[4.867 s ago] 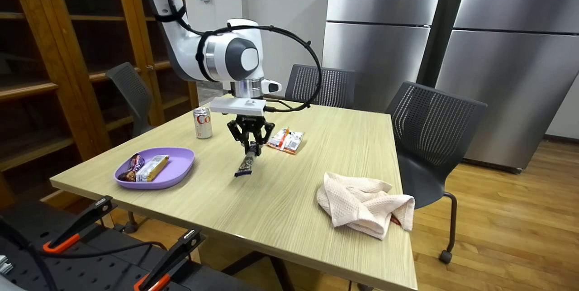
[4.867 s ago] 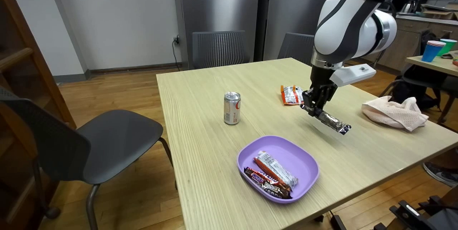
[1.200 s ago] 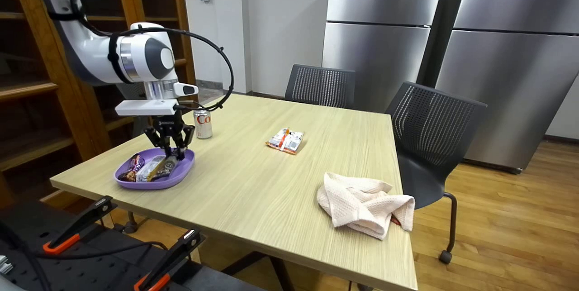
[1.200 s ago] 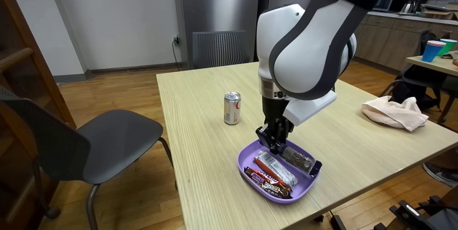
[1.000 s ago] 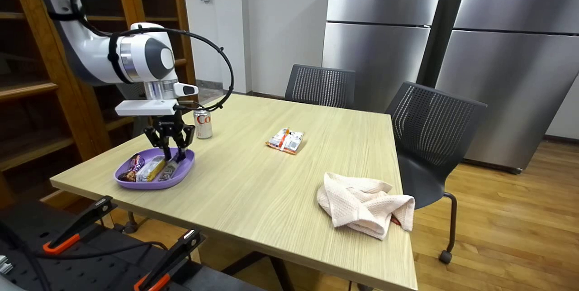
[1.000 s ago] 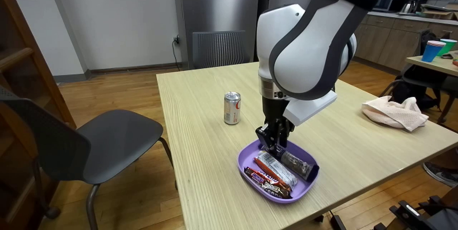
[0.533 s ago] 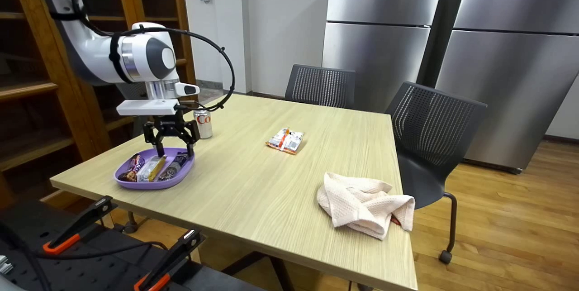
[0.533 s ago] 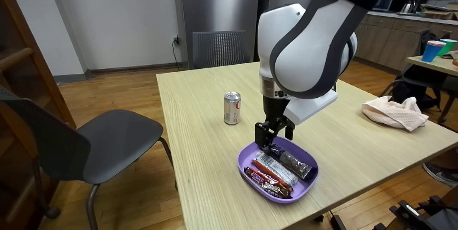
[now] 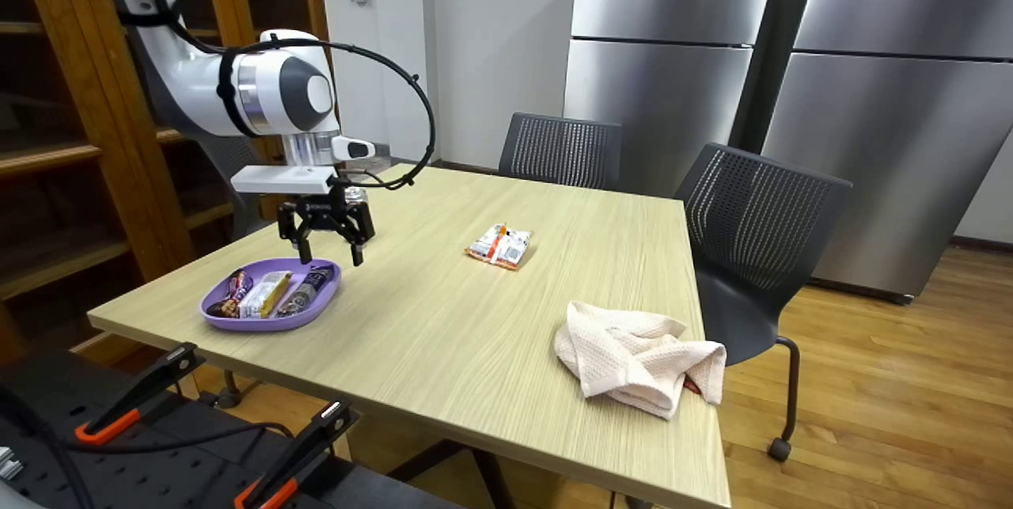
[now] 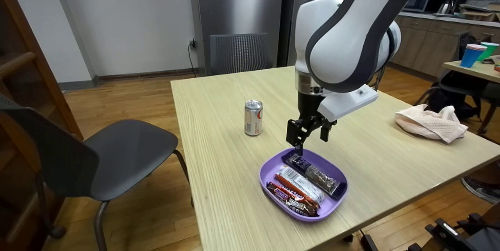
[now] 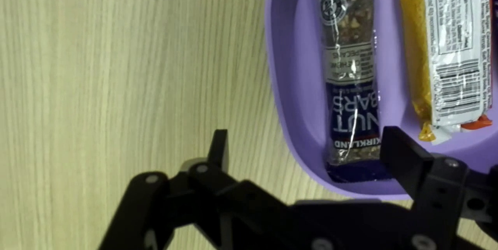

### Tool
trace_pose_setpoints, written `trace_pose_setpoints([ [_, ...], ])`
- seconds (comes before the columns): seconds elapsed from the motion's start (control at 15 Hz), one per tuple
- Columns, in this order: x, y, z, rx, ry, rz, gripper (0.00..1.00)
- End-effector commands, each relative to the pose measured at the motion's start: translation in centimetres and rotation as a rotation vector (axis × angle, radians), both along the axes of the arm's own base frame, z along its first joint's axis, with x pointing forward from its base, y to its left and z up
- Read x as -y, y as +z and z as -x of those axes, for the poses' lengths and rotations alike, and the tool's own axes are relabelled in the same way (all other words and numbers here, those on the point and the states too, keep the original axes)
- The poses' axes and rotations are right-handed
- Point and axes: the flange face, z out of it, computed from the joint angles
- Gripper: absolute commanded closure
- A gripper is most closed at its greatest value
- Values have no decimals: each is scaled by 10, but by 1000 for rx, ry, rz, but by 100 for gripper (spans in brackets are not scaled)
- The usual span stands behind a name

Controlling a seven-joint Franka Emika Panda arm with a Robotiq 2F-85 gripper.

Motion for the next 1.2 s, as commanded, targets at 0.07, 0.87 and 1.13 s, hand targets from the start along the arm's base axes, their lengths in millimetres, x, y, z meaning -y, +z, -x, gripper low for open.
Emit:
trace_pose_setpoints([
  [0.07,36,18,-3,13,-63,-2,0],
  [0.87,133,30,-10,36,-203,32,0],
  [1.13,163,31,-9,37,-253,48,0],
])
